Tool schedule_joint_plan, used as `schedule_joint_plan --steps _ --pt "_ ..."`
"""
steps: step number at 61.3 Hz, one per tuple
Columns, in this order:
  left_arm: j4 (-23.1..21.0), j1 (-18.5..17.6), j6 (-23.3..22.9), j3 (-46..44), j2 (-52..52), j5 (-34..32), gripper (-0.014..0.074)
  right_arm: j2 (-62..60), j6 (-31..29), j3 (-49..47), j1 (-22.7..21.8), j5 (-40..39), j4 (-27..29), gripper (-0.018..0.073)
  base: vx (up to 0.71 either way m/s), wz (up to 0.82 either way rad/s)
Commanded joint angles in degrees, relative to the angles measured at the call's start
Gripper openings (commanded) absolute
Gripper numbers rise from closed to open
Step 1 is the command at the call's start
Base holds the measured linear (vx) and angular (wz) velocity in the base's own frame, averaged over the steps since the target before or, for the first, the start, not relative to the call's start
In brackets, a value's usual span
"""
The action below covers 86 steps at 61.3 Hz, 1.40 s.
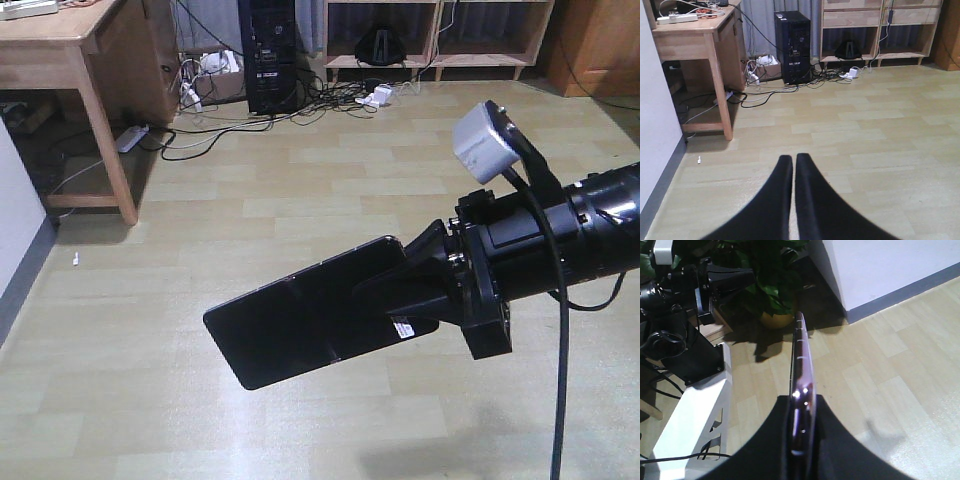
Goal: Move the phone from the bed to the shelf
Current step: 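Keep the phone held in the right gripper while driving across the floor, then carry the held phone toward the white desk with colourful blocks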
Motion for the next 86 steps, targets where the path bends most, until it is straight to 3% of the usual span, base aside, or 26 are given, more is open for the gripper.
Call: schedule_joint_plan --steps 1,86 --pt "-0.37 -0.18 -0.22 0.13 -0.27 -4.2 0.0001 -1.64 -0.39 -1.33 -0.08 4.59 5.35 -0.0001 0.24 -0.06" --pt "-0.37 -0.18 -0.22 0.13 -0.27 -4.2 0.0001 -1.64 -0.39 -1.33 -0.08 4.59 5.35 -0.0001 0.19 -0.07"
